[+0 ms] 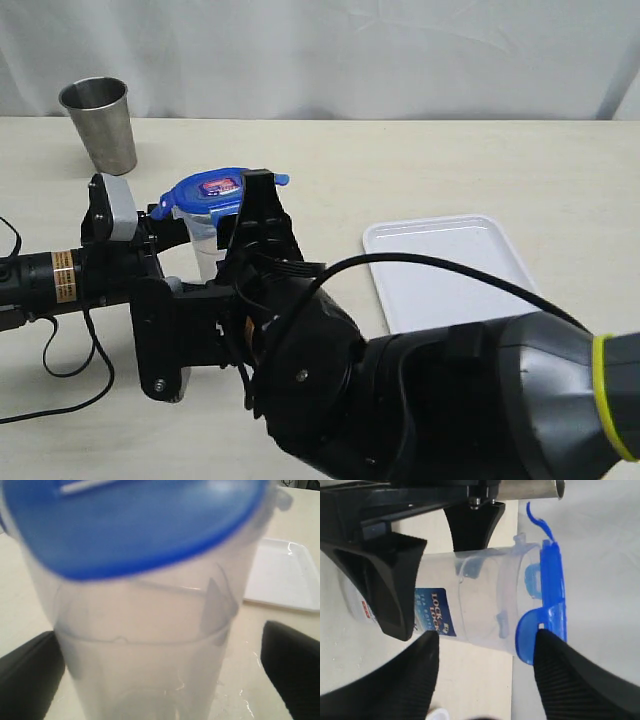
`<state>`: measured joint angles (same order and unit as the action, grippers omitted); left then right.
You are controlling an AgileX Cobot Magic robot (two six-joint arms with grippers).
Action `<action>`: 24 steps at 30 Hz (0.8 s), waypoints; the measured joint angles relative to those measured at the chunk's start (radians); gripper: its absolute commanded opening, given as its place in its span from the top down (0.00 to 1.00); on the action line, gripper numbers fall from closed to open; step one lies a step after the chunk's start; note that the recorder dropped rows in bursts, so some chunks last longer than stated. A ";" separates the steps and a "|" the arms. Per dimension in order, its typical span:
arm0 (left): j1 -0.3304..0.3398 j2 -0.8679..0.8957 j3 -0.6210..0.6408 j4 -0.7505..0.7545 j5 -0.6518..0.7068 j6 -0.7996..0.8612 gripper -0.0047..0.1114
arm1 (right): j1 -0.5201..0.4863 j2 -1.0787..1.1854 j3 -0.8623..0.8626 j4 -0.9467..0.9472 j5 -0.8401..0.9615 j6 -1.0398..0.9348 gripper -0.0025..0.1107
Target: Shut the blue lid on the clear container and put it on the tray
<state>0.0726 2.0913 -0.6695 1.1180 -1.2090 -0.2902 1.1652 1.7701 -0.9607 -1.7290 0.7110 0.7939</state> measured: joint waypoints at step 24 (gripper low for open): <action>0.000 0.000 0.000 0.000 0.000 0.002 0.06 | 0.000 -0.055 -0.011 -0.011 0.034 0.014 0.51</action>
<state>0.0726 2.0913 -0.6695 1.1180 -1.2090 -0.2881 1.1652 1.7155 -0.9714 -1.7395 0.7452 0.8078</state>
